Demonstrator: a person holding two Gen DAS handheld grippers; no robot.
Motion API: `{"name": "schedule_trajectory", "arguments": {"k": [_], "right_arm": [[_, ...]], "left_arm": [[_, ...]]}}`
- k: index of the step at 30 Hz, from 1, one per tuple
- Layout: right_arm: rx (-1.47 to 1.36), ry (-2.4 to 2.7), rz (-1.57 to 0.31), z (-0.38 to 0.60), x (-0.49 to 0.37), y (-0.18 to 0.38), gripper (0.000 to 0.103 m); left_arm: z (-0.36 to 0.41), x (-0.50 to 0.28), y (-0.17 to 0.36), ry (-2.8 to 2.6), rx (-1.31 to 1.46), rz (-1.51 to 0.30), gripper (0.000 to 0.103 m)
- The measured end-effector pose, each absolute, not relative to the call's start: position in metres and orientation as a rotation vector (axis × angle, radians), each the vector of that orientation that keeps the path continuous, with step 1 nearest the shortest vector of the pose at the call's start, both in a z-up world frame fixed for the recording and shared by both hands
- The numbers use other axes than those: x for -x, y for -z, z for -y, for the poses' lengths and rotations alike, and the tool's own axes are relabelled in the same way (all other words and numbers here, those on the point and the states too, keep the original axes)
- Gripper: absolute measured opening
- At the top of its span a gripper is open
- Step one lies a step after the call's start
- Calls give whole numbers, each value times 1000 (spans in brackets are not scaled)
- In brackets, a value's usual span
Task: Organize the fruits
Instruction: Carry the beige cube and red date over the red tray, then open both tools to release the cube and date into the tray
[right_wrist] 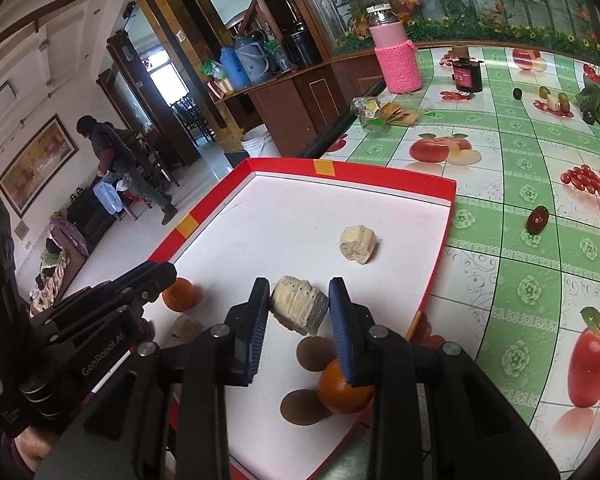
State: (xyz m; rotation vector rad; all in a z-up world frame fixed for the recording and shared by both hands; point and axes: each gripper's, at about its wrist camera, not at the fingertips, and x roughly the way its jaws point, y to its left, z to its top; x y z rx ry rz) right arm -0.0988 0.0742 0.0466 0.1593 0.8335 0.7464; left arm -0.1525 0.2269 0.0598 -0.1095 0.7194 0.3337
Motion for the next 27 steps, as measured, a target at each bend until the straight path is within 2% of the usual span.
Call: {"name": "schedule_trajectory", "arguments": {"k": [16, 19, 21, 23, 27], "right_arm": [[-137, -734, -884, -81, 98, -32, 33], [-143, -736, -885, -79, 99, -32, 33], [-151, -738, -888, -77, 99, -33, 33], [-162, -741, -889, -74, 98, -33, 34], [-193, -744, -888, -66, 98, -35, 38]], "left_arm": [[-228, 150, -52, -382, 90, -746, 18], [-229, 150, -51, -397, 87, -756, 24], [-228, 151, -51, -409, 79, -758, 33], [-228, 153, -52, -421, 76, -753, 52], [-228, 154, -55, -436, 71, -743, 61]]}}
